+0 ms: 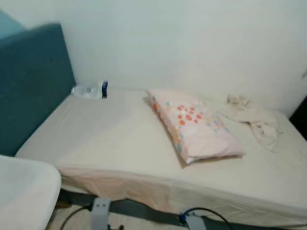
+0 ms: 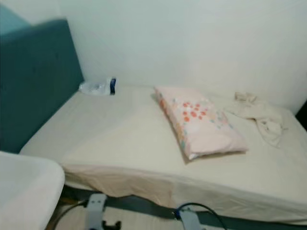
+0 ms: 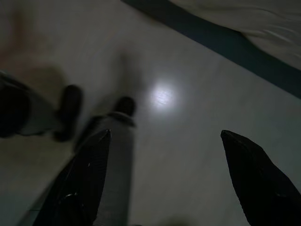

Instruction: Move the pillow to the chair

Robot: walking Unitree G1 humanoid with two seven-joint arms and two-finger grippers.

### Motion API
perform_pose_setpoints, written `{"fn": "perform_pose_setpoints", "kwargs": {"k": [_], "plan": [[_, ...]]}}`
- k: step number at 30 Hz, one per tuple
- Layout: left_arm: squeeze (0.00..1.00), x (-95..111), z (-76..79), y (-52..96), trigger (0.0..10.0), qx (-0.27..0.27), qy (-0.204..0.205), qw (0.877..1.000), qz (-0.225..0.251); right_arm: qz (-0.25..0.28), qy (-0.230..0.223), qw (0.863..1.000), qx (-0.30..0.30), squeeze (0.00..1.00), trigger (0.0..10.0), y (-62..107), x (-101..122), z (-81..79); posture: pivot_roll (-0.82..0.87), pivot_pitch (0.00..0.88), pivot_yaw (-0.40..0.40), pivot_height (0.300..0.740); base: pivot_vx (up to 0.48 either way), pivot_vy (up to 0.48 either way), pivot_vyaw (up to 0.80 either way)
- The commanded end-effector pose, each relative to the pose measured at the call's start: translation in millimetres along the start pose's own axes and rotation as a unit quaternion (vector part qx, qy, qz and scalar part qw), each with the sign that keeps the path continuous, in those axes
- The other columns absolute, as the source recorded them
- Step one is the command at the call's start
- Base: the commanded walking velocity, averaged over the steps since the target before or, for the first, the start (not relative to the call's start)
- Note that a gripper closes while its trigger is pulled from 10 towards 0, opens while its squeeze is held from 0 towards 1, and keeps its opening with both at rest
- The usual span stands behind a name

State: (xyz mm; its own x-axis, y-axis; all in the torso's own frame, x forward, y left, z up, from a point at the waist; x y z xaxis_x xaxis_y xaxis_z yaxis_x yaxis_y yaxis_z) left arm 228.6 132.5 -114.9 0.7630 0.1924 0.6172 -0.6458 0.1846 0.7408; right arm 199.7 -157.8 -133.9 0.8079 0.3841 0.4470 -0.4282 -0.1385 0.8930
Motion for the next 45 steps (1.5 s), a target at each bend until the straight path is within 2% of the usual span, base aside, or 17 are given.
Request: {"fn": "perform_pose_setpoints", "kwargs": {"k": [1,15,21,28,39,45], "plan": [[0.0,-2,-4.9,1.2,10.0,0.006,-0.002,1.0,-0.005,0.006,0.005,1.0,0.007,0.0,10.0,-1.2,5,-5.8,0.16,0.0,-0.083,0.74,0.0,-0.48,0.0],[0.0,-4,-5.9,1.9,10.0,0.006,-0.003,1.0,-0.007,0.005,-0.001,1.0,0.009,0.0,10.0,-1.4,5,-7.5,0.15,0.0,-0.076,0.74,0.0,-0.46,0.0],[0.0,-4,-7.6,1.9,10.0,0.013,0.002,1.0,-0.006,0.005,-0.003,1.0,0.008,0.0,10.0,-1.4,4,-7.4,0.15,0.0,-0.075,0.74,0.0,0.0,0.0],[0.0,-4,-3.5,1.4,10.0,-0.001,-0.011,1.0,-0.01,0.004,-0.003,1.0,0.008,0.0,10.0,-1.3,3,-7.2,0.14,0.0,-0.072,0.74,0.0,0.0,0.0],[0.0,1,-8.3,1.5,10.0,0.015,0.01,1.0,0.004,0.006,-0.005,1.0,0.006,0.0,10.0,-1.2,4,-6.0,0.14,0.0,-0.076,0.74,0.0,0.0,0.0],[0.0,7,-7.5,1.2,10.0,0.012,0.016,1.0,0.02,0.025,-0.03,0.999,0.0,0.0,10.0,-0.9,10,-3.2,0.14,0.0,-0.081,0.74,0.104,0.0,0.0]]}}
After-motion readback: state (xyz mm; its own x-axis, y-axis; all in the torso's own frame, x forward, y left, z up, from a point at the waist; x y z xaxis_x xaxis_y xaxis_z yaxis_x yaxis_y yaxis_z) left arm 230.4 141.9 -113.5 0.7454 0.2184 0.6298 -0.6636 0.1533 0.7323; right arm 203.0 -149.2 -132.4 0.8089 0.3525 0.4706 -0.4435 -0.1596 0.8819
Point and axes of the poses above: a point about 5 cm out from each wrist's last joint towards the gripper, its own y axis pointing back from the gripper into the wrist, its own x axis along the axis of the wrist's last joint, z = x × y, the point moved 5 cm from there along -y, pointing out of the wrist towards the gripper, and after that the axes turned 7 degrees about y, right-handed, at the moved point
